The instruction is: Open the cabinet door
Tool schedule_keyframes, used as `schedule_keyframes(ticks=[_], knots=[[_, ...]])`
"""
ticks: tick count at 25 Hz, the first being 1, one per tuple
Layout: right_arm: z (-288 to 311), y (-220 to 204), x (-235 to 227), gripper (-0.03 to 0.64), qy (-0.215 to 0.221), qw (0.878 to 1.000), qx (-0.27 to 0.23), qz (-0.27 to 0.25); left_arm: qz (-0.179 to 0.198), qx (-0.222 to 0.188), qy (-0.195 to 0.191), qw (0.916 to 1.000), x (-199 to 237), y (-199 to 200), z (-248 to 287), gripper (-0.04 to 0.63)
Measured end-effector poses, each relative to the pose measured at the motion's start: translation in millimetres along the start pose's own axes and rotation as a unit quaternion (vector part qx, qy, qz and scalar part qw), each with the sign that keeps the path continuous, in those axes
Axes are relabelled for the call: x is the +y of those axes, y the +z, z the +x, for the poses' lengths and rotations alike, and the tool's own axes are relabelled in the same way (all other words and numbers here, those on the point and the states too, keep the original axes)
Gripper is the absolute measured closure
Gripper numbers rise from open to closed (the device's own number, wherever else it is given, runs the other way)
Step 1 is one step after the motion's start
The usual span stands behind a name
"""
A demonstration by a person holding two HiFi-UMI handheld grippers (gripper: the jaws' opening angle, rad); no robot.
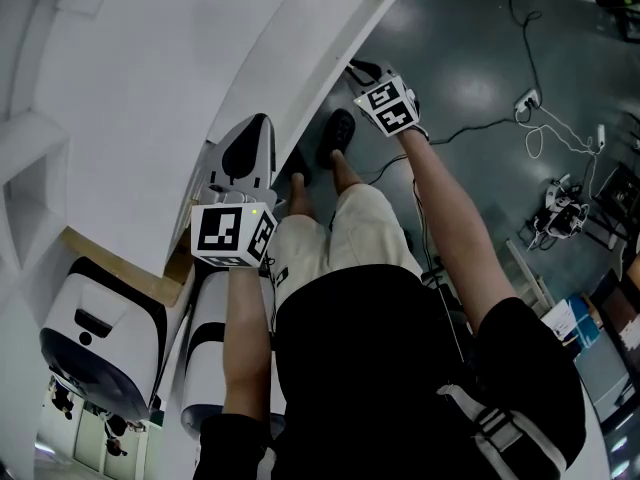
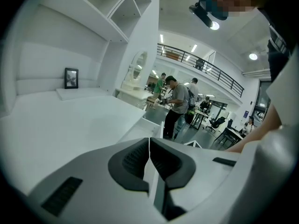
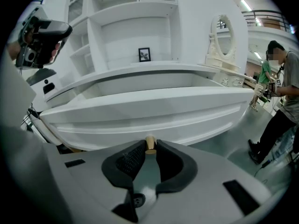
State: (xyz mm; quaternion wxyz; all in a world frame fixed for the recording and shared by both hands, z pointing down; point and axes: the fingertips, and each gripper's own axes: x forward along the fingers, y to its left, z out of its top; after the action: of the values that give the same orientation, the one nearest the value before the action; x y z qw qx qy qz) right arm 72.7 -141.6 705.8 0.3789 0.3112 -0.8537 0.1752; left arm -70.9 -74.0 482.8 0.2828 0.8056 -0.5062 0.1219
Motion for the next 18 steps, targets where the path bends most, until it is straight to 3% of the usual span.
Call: schedule_keyframes(ticks=[18], knots=[[-41,-45,-8,0.526,-0.012,1.0,0.016,0.014,0.02,0.008,-0.032,0.9993,-29,8,9,0.571]])
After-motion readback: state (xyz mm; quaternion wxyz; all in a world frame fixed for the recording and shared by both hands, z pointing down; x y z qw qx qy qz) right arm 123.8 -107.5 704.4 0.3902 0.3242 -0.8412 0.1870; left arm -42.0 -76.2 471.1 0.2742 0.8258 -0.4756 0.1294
